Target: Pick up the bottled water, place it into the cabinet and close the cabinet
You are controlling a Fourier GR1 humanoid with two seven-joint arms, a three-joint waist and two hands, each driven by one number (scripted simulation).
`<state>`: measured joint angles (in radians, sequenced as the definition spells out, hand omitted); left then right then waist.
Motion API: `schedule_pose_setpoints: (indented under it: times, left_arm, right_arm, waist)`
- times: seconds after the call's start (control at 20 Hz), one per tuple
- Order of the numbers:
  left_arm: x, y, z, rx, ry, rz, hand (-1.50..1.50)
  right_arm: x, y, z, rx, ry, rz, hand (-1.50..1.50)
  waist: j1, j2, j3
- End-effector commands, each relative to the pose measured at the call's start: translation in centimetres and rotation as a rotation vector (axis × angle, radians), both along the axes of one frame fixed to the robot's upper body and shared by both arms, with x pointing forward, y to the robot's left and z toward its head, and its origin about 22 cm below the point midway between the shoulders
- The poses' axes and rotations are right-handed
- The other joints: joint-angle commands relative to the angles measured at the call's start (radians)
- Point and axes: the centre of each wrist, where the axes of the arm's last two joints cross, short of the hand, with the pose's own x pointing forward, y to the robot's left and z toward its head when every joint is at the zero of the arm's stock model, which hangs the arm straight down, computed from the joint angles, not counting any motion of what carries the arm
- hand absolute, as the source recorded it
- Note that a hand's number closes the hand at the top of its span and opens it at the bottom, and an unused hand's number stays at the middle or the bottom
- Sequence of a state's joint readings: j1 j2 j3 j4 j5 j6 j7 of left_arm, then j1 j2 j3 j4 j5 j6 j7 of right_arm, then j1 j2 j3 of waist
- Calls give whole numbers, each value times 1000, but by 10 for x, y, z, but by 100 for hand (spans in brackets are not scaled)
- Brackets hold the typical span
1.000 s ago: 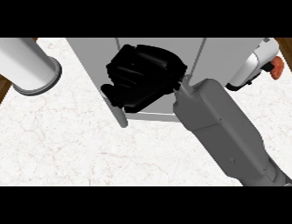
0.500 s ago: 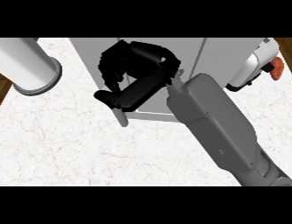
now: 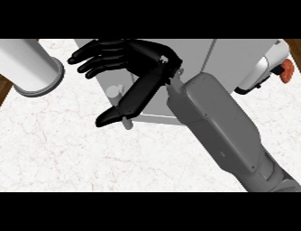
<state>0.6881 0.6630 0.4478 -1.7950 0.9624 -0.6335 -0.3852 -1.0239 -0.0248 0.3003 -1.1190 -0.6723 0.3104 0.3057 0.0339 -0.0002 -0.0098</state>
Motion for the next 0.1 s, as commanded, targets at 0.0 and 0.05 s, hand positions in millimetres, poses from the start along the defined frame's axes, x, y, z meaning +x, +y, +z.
schedule_pose_setpoints:
  times: [0.0,0.05]
  left_arm:
    - [7,-4,-1,1,20,-12,-150]
    - [10,0,-2,1,21,-19,-150]
  right_arm:
    - [21,-9,59,105,-100,-234,-150]
    - [25,-25,68,104,-100,-226,-150]
  waist:
    - [-5,8,9]
    - [-15,8,8]
